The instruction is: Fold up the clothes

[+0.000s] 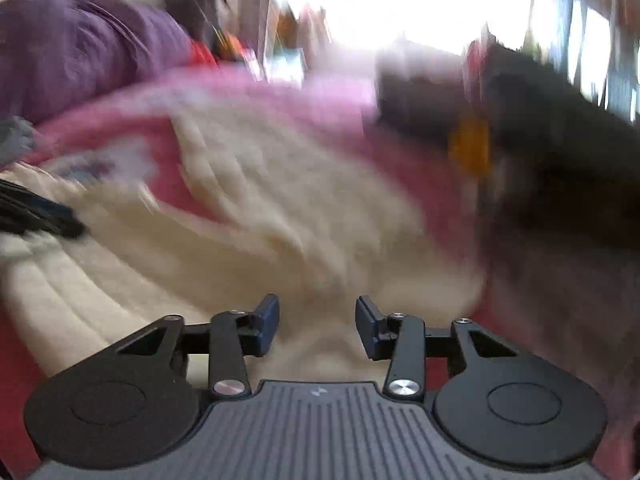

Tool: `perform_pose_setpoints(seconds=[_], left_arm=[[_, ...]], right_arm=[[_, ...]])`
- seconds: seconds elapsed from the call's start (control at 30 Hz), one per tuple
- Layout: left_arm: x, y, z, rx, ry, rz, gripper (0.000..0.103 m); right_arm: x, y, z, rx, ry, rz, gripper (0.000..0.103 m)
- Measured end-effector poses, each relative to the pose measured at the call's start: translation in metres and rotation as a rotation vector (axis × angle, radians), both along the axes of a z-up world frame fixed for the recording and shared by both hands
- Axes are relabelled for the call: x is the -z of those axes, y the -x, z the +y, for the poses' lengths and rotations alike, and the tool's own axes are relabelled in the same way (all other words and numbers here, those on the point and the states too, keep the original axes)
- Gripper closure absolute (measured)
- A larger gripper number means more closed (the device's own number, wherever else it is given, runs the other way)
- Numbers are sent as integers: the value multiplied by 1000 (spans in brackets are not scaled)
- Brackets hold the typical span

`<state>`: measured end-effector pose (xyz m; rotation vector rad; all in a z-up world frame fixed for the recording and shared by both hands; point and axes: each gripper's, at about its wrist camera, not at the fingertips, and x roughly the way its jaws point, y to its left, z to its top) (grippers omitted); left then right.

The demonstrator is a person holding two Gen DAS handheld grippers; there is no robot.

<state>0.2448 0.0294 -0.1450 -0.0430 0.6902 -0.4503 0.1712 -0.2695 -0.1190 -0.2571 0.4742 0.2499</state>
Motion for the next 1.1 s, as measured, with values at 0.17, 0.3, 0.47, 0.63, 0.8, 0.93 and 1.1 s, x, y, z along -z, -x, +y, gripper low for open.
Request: perform_pose_setpoints(seconds=[0.17,0.3,0.47,0.63,0.8,0.93,1.1], left_arm=[[1,-10,-32,65,-68,33,52],[-7,-25,-41,67,-28,59,49],[-19,-63,-10,-113,235,106,51],[-13,-102,-6,-227,379,105,70],[-10,-134,-49,-51,260,125,70],[-1,-150,-67,48,97,180,69],[-23,-161,-52,12,148,45,68]], right_arm=[[41,7,24,-20,85,191,58],[30,19,25,-28,73,167,60],[19,25,9,-12,-44,67,61],[18,14,8,-33,-54,57,60],[33,0,10,-71,-40,202,56],[26,2,-2,-102,-98,179,56],[20,4,1,-209,-165,138,55]])
